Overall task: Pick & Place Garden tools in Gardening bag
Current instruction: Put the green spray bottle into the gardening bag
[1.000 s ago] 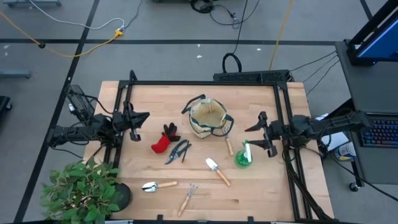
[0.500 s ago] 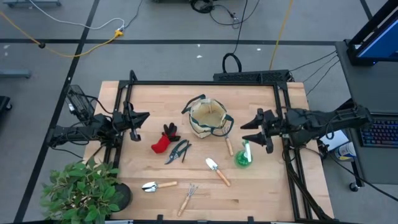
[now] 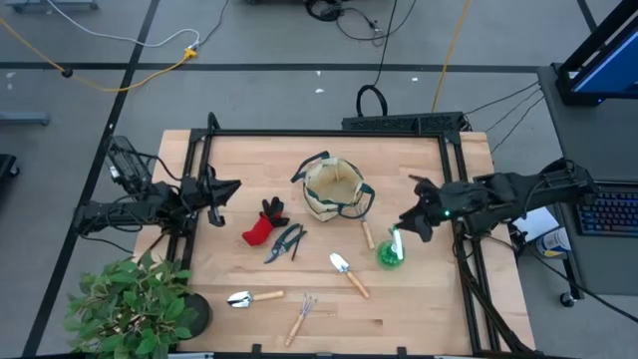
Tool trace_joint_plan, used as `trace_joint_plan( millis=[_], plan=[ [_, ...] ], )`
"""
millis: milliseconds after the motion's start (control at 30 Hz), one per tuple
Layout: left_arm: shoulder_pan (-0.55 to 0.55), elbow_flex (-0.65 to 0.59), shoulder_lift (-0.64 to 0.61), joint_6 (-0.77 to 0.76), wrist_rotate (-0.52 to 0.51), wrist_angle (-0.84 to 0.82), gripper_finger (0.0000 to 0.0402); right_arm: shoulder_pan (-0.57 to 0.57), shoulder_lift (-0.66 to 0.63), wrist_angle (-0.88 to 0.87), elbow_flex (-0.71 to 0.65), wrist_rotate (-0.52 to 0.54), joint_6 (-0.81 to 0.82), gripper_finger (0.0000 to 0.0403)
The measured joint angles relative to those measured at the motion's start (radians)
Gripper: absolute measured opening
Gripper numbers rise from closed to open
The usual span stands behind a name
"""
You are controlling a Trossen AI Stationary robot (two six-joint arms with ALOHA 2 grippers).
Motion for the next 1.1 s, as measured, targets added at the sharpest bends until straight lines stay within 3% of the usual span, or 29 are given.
trace_joint_plan(
  millis=[333,600,1100],
  plan=[
    [0.000,0.290,0.295,-0.031,0.000,-0.267,0.0031,0.012,0.041,-0.059,0.000,0.001,0.145,0.0196],
    [0.000,0.524,0.514,-0.030,0.000,-0.401,0.0031,0.013,0.118,-0.075,0.000,-0.077,0.190,0.0196],
    [0.000,0.571,0.654,0.082,0.000,-0.403,0.0031,0.012,0.271,-0.100,0.000,-0.070,0.162,0.0196]
  ],
)
